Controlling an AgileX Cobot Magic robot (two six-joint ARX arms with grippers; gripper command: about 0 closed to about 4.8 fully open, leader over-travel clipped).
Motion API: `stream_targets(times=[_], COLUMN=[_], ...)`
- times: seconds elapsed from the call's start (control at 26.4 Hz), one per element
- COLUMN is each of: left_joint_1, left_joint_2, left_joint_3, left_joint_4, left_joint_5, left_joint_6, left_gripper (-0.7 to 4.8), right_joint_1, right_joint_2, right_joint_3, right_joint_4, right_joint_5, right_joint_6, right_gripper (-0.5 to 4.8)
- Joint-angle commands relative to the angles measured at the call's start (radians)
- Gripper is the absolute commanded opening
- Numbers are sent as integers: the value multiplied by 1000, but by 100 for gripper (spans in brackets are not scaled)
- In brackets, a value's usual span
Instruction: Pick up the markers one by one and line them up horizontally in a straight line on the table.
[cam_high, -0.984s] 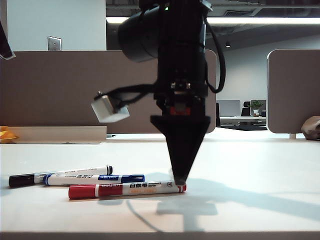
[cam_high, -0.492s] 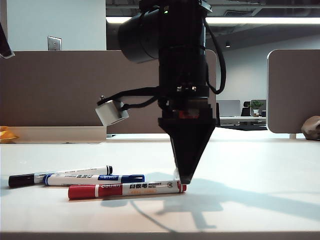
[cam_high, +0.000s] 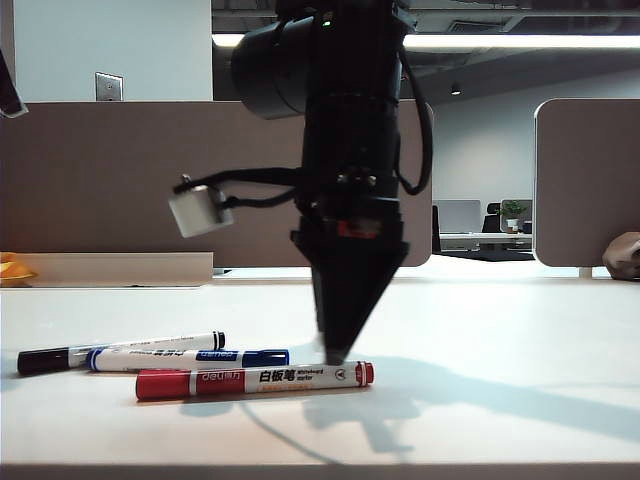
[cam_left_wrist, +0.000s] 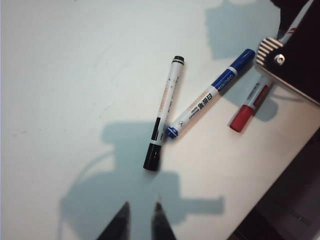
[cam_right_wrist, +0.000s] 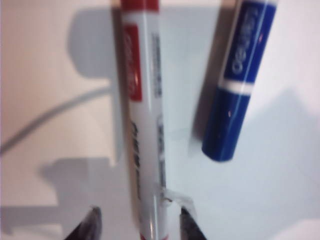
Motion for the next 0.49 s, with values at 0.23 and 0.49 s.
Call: stream_targets(times=[0.23,0.49], left_joint_1=[-1,-1], left_joint_2=[-3,-3], left_joint_3=[4,4], left_joint_4=[8,5], left_joint_5=[0,0], left_joint_6=[1,1], left_gripper=[61,61], right_joint_1=[27,41], right_joint_2=[17,58], right_joint_3=[2,2], right_joint_4=[35,53], right_joint_5=[-63,-60], right_joint_6=[-5,-5], right_gripper=[203,203])
